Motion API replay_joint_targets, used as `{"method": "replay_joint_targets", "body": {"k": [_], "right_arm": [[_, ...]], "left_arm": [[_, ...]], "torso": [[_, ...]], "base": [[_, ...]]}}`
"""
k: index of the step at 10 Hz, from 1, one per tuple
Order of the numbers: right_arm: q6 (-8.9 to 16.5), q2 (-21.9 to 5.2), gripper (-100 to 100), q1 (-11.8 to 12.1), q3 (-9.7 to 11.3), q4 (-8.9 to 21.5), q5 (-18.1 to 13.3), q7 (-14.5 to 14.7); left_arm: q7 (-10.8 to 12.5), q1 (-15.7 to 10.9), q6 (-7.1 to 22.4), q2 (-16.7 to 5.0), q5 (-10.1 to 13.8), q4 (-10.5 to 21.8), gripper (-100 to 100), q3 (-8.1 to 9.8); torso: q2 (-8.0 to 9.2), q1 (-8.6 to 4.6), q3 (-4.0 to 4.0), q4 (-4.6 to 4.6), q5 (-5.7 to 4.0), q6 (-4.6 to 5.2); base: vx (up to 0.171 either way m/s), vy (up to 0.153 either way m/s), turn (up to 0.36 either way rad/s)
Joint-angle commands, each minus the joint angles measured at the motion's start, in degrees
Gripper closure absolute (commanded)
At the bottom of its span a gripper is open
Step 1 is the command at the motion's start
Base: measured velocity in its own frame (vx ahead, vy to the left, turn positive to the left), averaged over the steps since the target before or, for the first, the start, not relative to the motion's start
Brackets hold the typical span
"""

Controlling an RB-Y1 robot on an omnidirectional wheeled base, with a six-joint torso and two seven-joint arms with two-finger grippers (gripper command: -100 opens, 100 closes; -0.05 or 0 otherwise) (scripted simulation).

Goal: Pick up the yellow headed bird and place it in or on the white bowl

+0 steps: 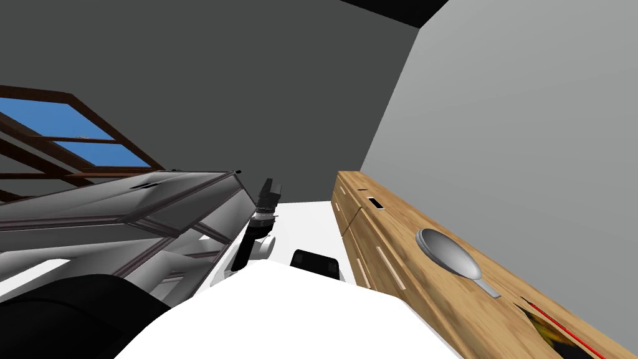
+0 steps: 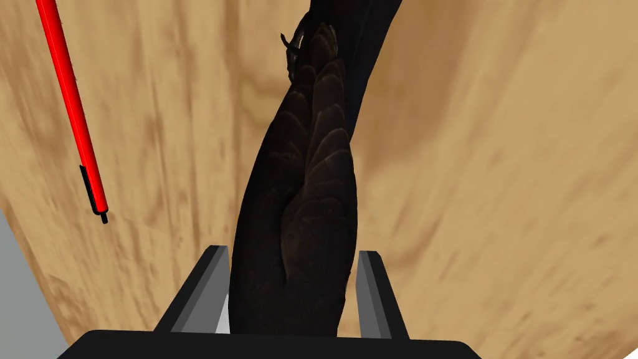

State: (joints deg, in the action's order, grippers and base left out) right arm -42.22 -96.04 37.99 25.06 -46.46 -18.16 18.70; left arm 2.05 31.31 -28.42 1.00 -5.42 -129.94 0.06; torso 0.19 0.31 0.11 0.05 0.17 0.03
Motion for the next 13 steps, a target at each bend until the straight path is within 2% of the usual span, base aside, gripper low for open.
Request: {"method": "replay_joint_targets", "body": {"k": [1,2,3,5,7,9,12,13], "right_arm": [[0.7,-1.6,100,0.7,-0.6,-0.2,1.4,-1.1],[0.3,-2.7,100,0.5,-0.9,1.9,2.8,-2.3],[0.3,-2.7,100,0.5,-0.9,1.4,2.8,-2.3],[0.1,-3.1,100,0.4,-1.1,2.9,3.6,-3.0],[0.1,-3.1,100,0.4,-1.1,2.9,3.6,-3.0],[-0.2,-3.8,100,0.1,-1.5,6.0,5.8,-5.0],[-0.2,-3.8,100,0.1,-1.5,6.0,5.8,-5.0],[-0.3,-4.0,100,-0.2,-1.7,7.8,7.2,-6.2]], "left_arm": [[0.0,0.0,0.0,0.0,0.0,0.0,0,0.0],[0.0,0.0,0.0,0.0,0.0,0.0,0,0.0],[0.0,0.0,0.0,0.0,0.0,0.0,0,0.0],[0.0,0.0,0.0,0.0,0.0,0.0,0,0.0],[0.0,0.0,0.0,0.0,0.0,0.0,0,0.0],[0.0,0.0,0.0,0.0,0.0,0.0,0,0.0],[0.0,0.0,0.0,0.0,0.0,0.0,0,0.0],[0.0,0.0,0.0,0.0,0.0,0.0,0,0.0]], "torso": [[0.0,0.0,0.0,0.0,0.0,0.0],[-0.08,0.06,-0.04,0.0,0.03,-0.02],[-0.12,0.3,-0.06,0.0,0.11,-0.03],[-0.03,0.06,0.0,0.02,0.09,-0.02],[0.01,-0.1,0.03,0.05,0.04,0.01],[0.05,-0.14,0.06,0.06,0.03,0.06],[-0.03,0.07,0.01,0.05,0.12,0.03],[0.03,-0.09,0.05,0.07,0.08,0.03]], "base": [[0.039,0.097,-0.051],[0.045,0.153,-0.117],[0.037,0.132,-0.051],[0.018,0.048,-0.01],[0.012,0.027,-0.015],[0.037,0.073,-0.074],[0.032,0.06,-0.018],[0.026,0.065,-0.056]]}}
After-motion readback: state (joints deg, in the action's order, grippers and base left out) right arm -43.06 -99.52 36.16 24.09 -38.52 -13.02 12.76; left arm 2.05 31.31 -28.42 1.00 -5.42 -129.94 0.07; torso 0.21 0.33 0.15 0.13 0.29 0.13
